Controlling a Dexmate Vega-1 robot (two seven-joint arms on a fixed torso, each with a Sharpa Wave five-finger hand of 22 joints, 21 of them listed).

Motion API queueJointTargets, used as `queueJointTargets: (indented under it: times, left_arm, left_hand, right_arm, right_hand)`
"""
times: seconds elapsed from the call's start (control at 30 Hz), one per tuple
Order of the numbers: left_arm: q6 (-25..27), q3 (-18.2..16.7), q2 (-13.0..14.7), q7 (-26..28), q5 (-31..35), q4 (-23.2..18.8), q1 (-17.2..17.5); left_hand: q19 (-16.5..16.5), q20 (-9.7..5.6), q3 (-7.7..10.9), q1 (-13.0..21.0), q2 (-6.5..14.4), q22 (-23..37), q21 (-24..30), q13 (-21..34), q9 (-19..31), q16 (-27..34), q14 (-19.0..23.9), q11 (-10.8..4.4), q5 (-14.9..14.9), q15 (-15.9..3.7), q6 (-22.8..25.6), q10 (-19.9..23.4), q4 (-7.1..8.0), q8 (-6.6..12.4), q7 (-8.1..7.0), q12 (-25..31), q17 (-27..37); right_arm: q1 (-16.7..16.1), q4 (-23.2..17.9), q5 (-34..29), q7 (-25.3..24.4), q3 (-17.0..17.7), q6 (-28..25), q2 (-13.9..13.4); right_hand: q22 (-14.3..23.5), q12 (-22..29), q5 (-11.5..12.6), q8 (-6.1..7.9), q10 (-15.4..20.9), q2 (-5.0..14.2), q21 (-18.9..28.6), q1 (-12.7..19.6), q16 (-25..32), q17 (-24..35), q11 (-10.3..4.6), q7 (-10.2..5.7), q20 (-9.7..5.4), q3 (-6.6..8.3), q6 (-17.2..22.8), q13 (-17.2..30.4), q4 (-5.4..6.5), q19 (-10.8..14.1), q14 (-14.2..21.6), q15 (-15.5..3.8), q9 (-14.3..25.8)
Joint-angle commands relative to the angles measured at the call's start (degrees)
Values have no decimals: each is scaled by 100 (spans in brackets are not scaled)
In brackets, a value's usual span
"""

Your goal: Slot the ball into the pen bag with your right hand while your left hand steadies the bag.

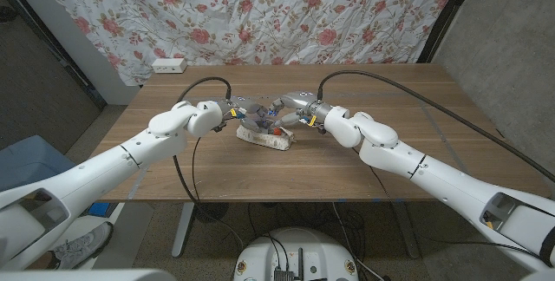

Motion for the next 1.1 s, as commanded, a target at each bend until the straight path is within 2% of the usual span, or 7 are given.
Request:
queueJointTargets:
  times: [0.03,0.47,0.63,0.9,1.1]
  left_arm:
    - [91,-95,68,45,-47,-126,81]
    - [219,-192,126,51,-97,-270,149]
    - [255,-272,169,83,-234,-322,225]
    - [300,-345,210,110,-333,-397,263]
    - [406,-505,173,66,-776,-390,331]
  left_hand:
    - [2,-17,-36,7,50,16,5,18,21,10,36,-18,31,-485,39,47,13,22,17,26,9]
    - [24,-9,-56,-1,100,16,11,18,23,20,84,-32,29,-505,113,120,15,45,11,47,7]
    - [52,-10,-62,3,130,17,20,18,24,36,144,-49,29,-506,147,183,13,51,29,64,7]
    - [116,-43,-76,5,168,19,38,19,26,50,224,-66,27,-527,201,291,8,58,66,91,6]
    - [139,-54,-94,-6,179,20,42,22,27,53,260,-70,23,-536,160,383,8,34,101,114,6]
  right_arm:
    - [-82,-151,86,-73,131,-102,-96]
    - [-219,-265,158,-213,306,-179,-226]
    - [-261,-272,193,-296,367,-247,-238]
    - [-327,-272,331,-437,475,-221,-303]
    - [-436,-159,646,-671,622,-113,-284]
  right_hand:
    - [8,25,22,-15,11,-20,-10,-16,0,7,-7,25,6,-3,0,25,31,23,-35,-816,11]
    - [8,42,24,-6,27,55,-9,-45,6,18,-8,14,-4,11,46,24,50,20,-30,-826,11]
    - [9,42,18,-10,15,104,-6,-84,12,26,-6,15,69,13,52,19,71,24,-21,-805,12]
    - [9,38,14,-10,0,116,-5,-105,11,28,1,18,88,10,62,14,76,23,-23,-810,12]
    - [8,1,7,-8,-102,117,-7,-144,1,28,16,11,98,-4,85,3,80,19,-33,-818,11]
